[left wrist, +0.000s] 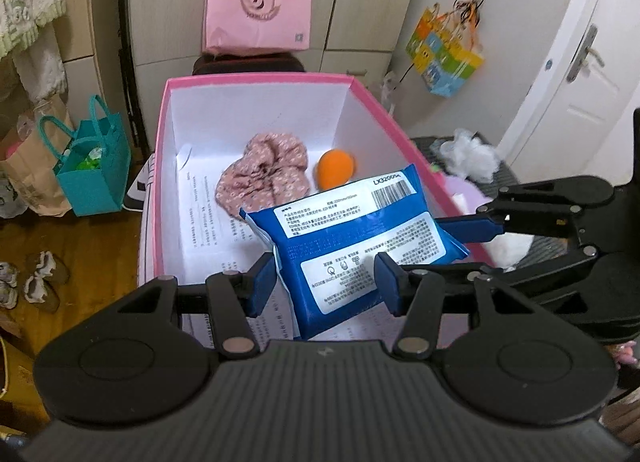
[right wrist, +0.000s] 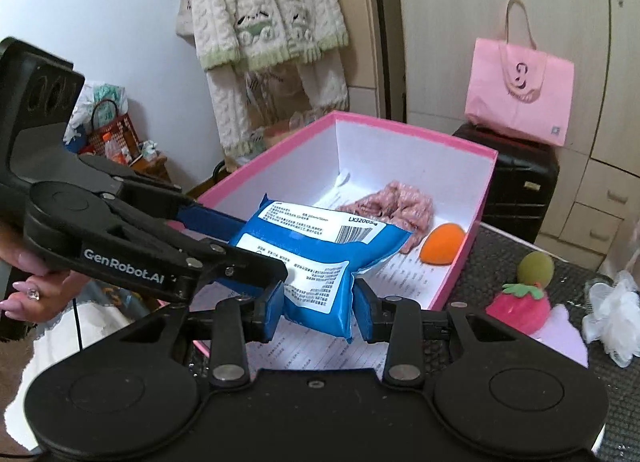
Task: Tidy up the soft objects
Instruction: 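Carry the wet-wipes pack into the pink box and open the right gripper, then withdraw the right gripper from the pink box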
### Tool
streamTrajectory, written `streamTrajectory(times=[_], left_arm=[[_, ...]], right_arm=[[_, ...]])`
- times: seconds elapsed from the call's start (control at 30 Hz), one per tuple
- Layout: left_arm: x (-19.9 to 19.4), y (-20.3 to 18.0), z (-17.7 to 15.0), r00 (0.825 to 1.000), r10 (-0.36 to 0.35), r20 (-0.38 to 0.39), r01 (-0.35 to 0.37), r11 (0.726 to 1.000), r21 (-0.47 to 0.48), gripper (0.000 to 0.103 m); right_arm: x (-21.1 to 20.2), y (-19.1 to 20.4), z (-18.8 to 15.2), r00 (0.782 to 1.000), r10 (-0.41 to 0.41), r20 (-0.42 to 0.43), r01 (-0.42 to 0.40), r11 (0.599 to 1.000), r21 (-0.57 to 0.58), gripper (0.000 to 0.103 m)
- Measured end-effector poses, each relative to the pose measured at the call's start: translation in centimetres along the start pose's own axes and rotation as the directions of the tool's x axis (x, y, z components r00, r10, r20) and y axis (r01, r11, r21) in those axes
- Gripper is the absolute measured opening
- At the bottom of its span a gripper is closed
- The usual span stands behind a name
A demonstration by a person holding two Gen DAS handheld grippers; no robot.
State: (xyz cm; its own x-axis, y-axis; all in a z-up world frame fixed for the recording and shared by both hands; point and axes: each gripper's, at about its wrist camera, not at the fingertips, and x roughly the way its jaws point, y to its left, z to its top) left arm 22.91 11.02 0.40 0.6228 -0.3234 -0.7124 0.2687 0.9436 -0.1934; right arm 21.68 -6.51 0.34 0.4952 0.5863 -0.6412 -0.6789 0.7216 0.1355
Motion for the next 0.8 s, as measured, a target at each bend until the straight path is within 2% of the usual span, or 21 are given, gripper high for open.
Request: streamTrajectory(times=[0.1,0.2,0.3,0.37,0.63,0.8], left_arm=[[0.4,0.2,-0.1,1.000,0.021,-0.010,-0.021,1.000,0.004,0.052],[0.2,-0.3,-0.3,0.996,0.082,0.038,-0.083,0.996,0.045,0.055],[-0.6,-0.3,-0.1,0.996,0.072,0.044,-0.074,0.996,0.047,0.055],[-1.4,-0.5,0.0,0.997,0.064,0.051,-0.067,0.996,0.052,0.056],[-6.1,-2.7,-0.1,0.993,0.062,0.104,-0.074,0.991,0.114,0.058],[-9.8,-4.7,-0.4,0.988,0.042,0.149,-0.066,0.985,0.156,0.059]], right_arm=[[0.9,-0.1,-0.1,1.000,0.000,-0.021,0.000,1.000,-0.013,0.043],[1.7,0.0,0.0,0.998,-0.037,-0.048,0.036,0.999,-0.036,0.042],[1.6,0.9,-0.1,0.995,-0.095,-0.040,0.091,0.992,-0.088,0.044],[1.2,1.1,-0.1,0.995,-0.090,-0.033,0.086,0.991,-0.106,0.044],[-3.5,1.1,0.2,0.995,-0.091,0.027,0.094,0.988,-0.123,0.044],[-8.3,0.7,0.3,0.993,-0.076,0.089,0.086,0.990,-0.112,0.044]])
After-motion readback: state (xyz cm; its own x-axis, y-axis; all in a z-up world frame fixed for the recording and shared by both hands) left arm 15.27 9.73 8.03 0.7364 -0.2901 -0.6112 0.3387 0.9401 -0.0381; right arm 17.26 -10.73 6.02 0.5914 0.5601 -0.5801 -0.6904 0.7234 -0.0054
